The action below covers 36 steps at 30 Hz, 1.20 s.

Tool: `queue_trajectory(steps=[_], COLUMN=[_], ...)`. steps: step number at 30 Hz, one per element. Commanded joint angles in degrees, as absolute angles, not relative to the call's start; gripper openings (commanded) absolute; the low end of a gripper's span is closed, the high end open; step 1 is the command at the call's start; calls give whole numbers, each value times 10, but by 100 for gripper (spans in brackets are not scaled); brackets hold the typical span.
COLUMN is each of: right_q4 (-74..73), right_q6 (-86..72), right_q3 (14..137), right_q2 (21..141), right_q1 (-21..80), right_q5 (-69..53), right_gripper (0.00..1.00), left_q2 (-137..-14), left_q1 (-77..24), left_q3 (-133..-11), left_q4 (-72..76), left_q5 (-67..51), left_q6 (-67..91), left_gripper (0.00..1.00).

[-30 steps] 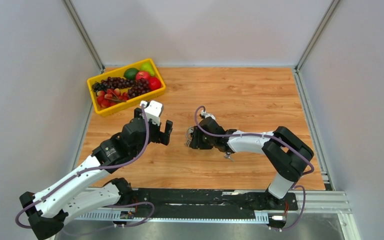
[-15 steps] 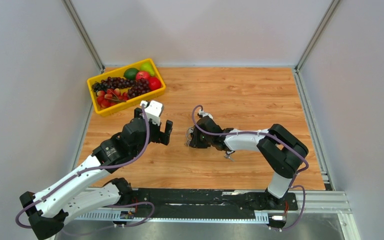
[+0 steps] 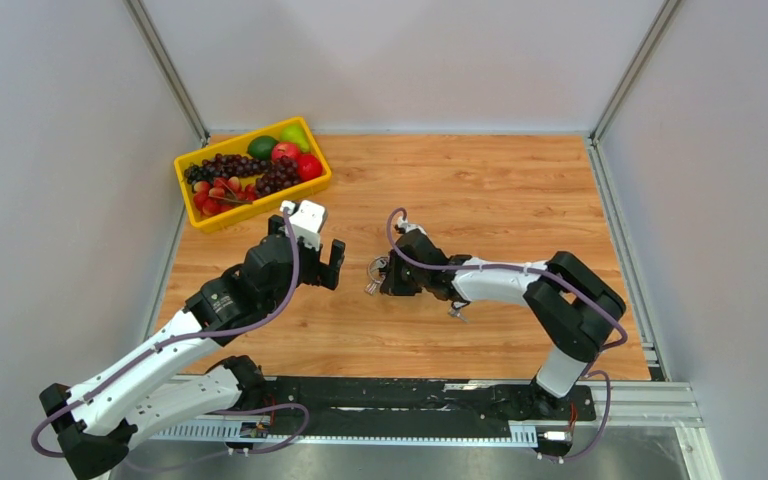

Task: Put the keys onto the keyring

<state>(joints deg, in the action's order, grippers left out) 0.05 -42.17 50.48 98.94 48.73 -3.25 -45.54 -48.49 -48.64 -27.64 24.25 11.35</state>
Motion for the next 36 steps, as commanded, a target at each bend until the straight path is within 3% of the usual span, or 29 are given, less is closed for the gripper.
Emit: queue_trajectory(steps=[1, 19, 36], right_q4=[-7, -328, -408], right_q6=[-407, -185, -138], right_q3=[529, 714, 772], right_q2=[925, 826, 755], right_q1=[485, 464, 464], right_q5=[-75, -276, -361], right_gripper=[0, 0, 0], left_q2=[-448, -418, -388], left_q1=[-482, -483, -482], left_q3=[-486, -475, -442], left_q4=[-259, -209, -137], left_q5=[216, 34, -142], left_q6=[101, 96, 102], left_gripper=[100, 100, 99])
